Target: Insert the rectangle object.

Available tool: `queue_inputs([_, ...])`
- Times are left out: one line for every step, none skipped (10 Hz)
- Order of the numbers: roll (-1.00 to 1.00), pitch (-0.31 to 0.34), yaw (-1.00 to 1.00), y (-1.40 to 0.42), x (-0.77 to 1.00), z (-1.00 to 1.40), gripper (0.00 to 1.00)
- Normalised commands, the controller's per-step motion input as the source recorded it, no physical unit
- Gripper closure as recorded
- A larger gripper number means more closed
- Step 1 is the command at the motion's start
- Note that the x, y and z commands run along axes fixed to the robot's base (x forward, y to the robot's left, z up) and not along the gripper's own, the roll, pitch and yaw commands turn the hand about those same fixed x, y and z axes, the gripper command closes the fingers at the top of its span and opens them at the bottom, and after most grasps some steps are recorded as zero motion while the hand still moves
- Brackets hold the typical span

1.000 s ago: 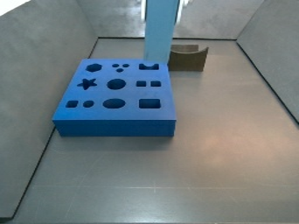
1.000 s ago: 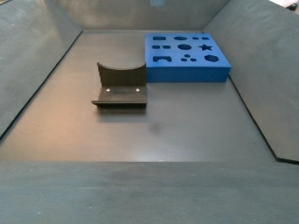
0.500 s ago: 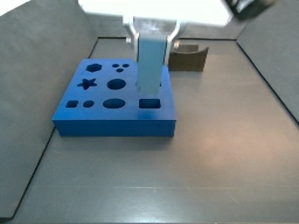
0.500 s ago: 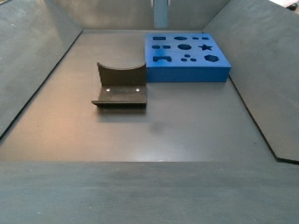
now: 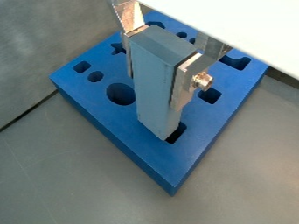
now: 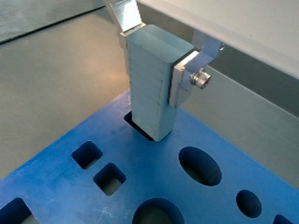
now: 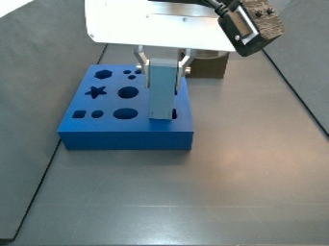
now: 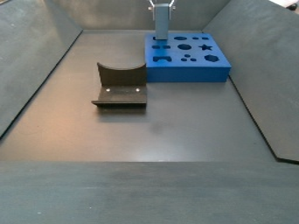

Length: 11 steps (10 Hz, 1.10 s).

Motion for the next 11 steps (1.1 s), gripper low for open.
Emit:
queue_inputs([0.17,-0.026,0.29,0.01,0.18,-0.35,1.00])
queue_inputs([0.21,-0.107,0.37,0.06,0.02,-0.47,1.00])
queue_inputs([0.21,-0.141,0.39,0.09,0.00,-0.54,1.00])
queue_inputs([0.18,-0.133,0.31,0.00,0.08,-0.65,1.00])
queue_inputs([0.08,-0.114,0.00,-0.04,0.00,-0.84,1.00])
queue_inputs([0.07,-0.091,-0.15,-0.17,0.09,-0.83,1.00])
queue_inputs([0.10,-0.044,-0.19,-0.22,0.19,-0.79,1.00])
queue_inputs([0.08,-0.060,-0.19,-0.19,0.09,-0.84,1.00])
queue_inputs([0.06,-0.080,-0.24,-0.17,0.01,-0.87,1.00])
queue_inputs([0.10,-0.096,-0.08,-0.08,0.00,-0.89,1.00])
queue_inputs([0.08,-0.156,0.00,-0.02,-0.06,-0.96,1.00])
